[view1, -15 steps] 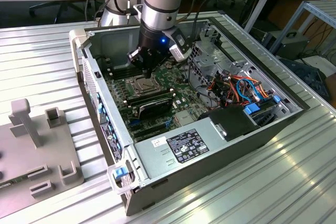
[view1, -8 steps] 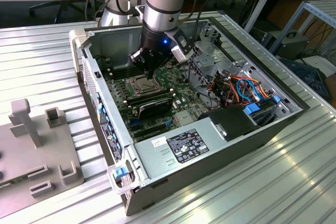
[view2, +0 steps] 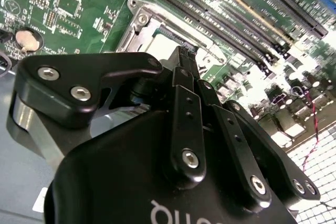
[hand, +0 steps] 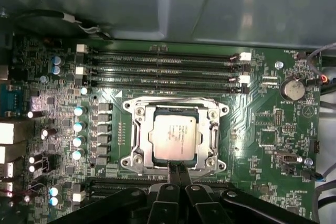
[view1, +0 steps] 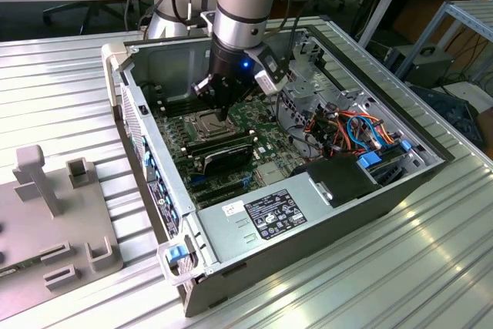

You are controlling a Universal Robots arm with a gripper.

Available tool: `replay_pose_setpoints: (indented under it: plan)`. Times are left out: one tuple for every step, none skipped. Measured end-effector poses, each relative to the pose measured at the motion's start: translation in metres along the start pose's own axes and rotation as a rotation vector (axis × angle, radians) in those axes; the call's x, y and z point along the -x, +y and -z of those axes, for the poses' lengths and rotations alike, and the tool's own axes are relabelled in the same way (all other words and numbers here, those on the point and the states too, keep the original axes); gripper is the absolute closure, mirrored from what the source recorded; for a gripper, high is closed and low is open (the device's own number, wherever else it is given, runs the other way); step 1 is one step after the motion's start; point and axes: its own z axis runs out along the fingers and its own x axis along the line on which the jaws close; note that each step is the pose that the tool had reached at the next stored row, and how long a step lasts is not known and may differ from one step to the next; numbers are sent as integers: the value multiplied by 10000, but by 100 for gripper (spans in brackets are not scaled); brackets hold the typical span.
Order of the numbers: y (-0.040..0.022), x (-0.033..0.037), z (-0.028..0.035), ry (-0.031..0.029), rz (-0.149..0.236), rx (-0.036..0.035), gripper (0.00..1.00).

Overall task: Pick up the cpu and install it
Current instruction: 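Install the second cpu locking lever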

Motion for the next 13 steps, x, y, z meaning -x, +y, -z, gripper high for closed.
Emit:
replay_pose_setpoints:
  plan:
    - [-10,0,0,1,-3,-24,89]
    - [-23,-1,0,2,-7,-50,89]
    - [-34,-1,0,3,-11,-68,89]
    - [-51,-2,0,3,-16,-88,89]
    - [-62,-3,0,4,-19,-101,89]
    - [-80,-3,1,4,-24,-120,89]
    - [-90,-4,0,5,-26,-132,89]
    - [-96,-5,0,5,-27,-137,89]
    - [-97,-4,0,4,-27,-137,89]
    - [-98,-4,1,5,-27,-138,89]
    - [-98,-4,1,5,-26,-139,89]
    - [-99,-4,1,5,-26,-139,89]
    - [-99,-5,1,5,-24,-139,89]
